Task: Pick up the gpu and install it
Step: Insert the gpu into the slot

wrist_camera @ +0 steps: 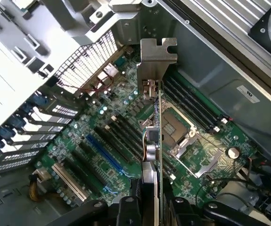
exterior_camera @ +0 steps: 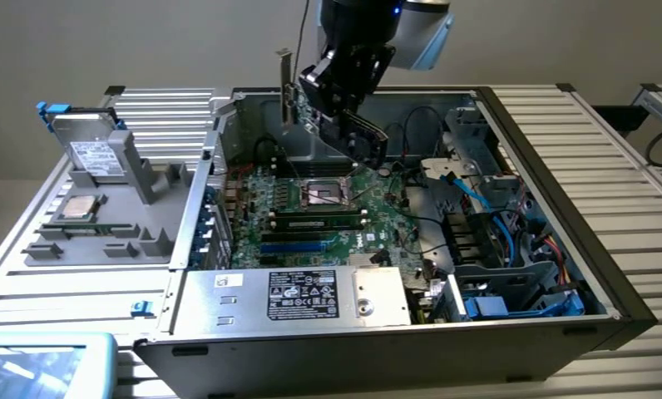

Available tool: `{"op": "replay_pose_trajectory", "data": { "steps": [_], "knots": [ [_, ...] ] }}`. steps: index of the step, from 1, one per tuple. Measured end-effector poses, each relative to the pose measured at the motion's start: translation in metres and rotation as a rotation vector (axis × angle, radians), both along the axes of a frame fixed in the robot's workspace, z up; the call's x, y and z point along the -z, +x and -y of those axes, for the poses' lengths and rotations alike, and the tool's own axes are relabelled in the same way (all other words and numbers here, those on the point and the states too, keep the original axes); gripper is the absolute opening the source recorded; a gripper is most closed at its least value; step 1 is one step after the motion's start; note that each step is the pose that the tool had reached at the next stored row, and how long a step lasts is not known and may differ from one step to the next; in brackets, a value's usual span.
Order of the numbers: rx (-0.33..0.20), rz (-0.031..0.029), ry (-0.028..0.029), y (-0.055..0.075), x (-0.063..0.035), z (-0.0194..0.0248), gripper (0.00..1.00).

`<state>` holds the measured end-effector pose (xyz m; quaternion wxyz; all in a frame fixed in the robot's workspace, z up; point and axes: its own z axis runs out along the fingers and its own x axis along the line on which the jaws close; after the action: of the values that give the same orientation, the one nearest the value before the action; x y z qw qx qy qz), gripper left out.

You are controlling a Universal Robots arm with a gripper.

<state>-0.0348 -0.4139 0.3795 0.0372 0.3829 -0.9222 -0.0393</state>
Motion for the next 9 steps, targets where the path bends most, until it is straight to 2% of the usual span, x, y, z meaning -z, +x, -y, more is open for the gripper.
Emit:
{"op": "replay_pose_trajectory", "data": {
  "steps": [6, 7, 9],
  "knots": [
    [-0.109, 0.0053, 0.0018, 0.0000, 0.0002, 0.0000, 0.28],
    [-0.126, 0.0057, 0.0034, 0.0000, 0.0003, 0.0000, 0.28],
    [-0.162, 0.0063, 0.0103, -0.0001, 0.0006, 0.0000, 0.28]
  ]
}}
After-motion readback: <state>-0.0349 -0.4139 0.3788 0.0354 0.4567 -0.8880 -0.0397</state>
